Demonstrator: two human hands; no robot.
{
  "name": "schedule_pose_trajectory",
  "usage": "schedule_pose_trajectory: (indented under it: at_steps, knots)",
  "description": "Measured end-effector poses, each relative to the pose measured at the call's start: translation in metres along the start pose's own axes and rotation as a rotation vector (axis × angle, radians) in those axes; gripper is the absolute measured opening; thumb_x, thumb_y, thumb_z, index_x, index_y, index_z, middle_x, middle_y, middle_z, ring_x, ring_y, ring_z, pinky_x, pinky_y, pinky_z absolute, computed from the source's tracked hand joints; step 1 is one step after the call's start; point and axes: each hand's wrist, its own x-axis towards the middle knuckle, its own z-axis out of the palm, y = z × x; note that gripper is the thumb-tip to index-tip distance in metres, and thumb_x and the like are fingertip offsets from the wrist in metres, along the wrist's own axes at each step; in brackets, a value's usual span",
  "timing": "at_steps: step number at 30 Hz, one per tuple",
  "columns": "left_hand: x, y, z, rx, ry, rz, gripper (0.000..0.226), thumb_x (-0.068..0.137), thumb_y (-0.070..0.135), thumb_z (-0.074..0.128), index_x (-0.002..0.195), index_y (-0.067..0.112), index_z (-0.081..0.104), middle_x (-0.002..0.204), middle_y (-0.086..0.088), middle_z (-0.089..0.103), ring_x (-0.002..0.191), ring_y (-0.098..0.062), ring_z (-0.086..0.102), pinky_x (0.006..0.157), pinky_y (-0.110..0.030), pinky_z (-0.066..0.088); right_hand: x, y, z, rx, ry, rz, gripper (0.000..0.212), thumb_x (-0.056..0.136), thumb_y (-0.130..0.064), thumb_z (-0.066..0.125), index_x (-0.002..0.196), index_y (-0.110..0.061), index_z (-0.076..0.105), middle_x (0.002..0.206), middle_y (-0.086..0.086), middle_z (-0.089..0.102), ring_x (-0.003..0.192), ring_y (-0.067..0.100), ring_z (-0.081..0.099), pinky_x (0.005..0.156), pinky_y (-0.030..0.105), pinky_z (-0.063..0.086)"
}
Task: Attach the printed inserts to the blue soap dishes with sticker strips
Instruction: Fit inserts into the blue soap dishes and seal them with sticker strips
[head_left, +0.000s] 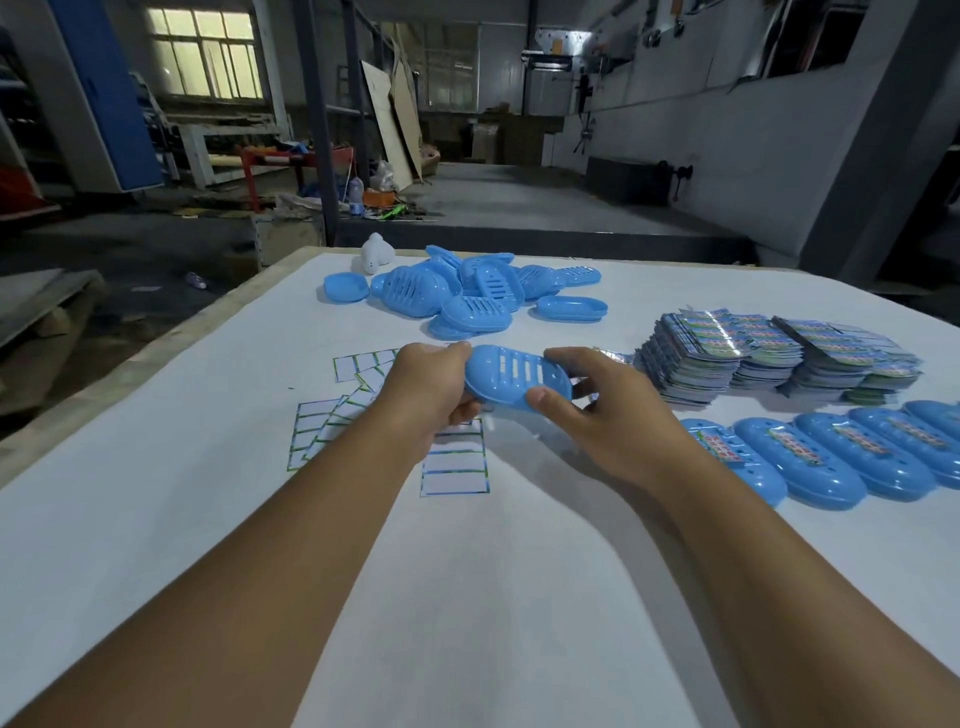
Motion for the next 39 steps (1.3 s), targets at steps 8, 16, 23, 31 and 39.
schedule_pose_trajectory:
  at_steps: [8, 16, 23, 31, 39]
  knots:
    - [0.001, -0.014, -0.003, 0.562, 0.118, 0.407, 0.023, 0.095, 0.032, 0.059, 0.09, 0.016, 0.075, 0.083, 0.002, 0.071, 0.081, -0.019, 0.066, 0.071, -0.033, 0.055, -0.006, 0.001, 0.003, -0.076, 0.003, -0.001, 0.014, 0.096, -0.033, 0.065, 0.105, -0.026, 0.074, 0.085, -0.016, 0.068, 0.076, -0.004, 0.057, 0.071, 0.017, 0.042]
    - [-0.009, -0.016, 0.0, 1.057, 0.001, 0.422, 0.034, 0.082, 0.066, 0.061, 0.097, 0.035, 0.065, 0.097, 0.008, 0.063, 0.093, -0.016, 0.059, 0.074, -0.032, 0.046, -0.005, 0.005, -0.007, -0.25, 0.148, 0.153, 0.022, 0.096, -0.022, 0.061, 0.114, -0.021, 0.073, 0.111, -0.003, 0.074, 0.107, 0.021, 0.062, 0.088, 0.031, 0.048]
    - [-0.014, -0.016, 0.002, 1.115, -0.026, 0.482, 0.022, 0.09, 0.056, 0.059, 0.094, 0.035, 0.065, 0.097, 0.008, 0.067, 0.091, -0.016, 0.06, 0.072, -0.032, 0.047, -0.004, 0.005, -0.011, -0.459, 0.061, 0.317, 0.017, 0.092, -0.026, 0.059, 0.083, -0.011, 0.062, 0.085, 0.011, 0.065, 0.091, 0.037, 0.061, 0.066, 0.035, 0.042]
    - [-0.014, -0.014, 0.002, 1.014, -0.012, 0.514, 0.029, 0.095, 0.05, 0.054, 0.083, 0.027, 0.064, 0.086, 0.006, 0.068, 0.085, -0.018, 0.062, 0.074, -0.032, 0.05, -0.003, -0.002, -0.017, -0.439, 0.222, 0.368, 0.026, 0.091, -0.021, 0.049, 0.066, -0.011, 0.05, 0.068, 0.006, 0.055, 0.066, 0.033, 0.049, 0.051, 0.03, 0.027]
    - [-0.009, -0.01, 0.007, 0.479, -0.015, 0.278, 0.056, 0.095, 0.058, 0.048, 0.081, 0.012, 0.076, 0.08, -0.003, 0.075, 0.082, -0.022, 0.069, 0.084, -0.041, 0.056, -0.018, -0.029, -0.008, -0.121, 0.266, -0.086, 0.016, 0.092, -0.021, 0.063, 0.086, -0.023, 0.078, 0.083, -0.007, 0.072, 0.08, 0.016, 0.063, 0.074, 0.034, 0.05]
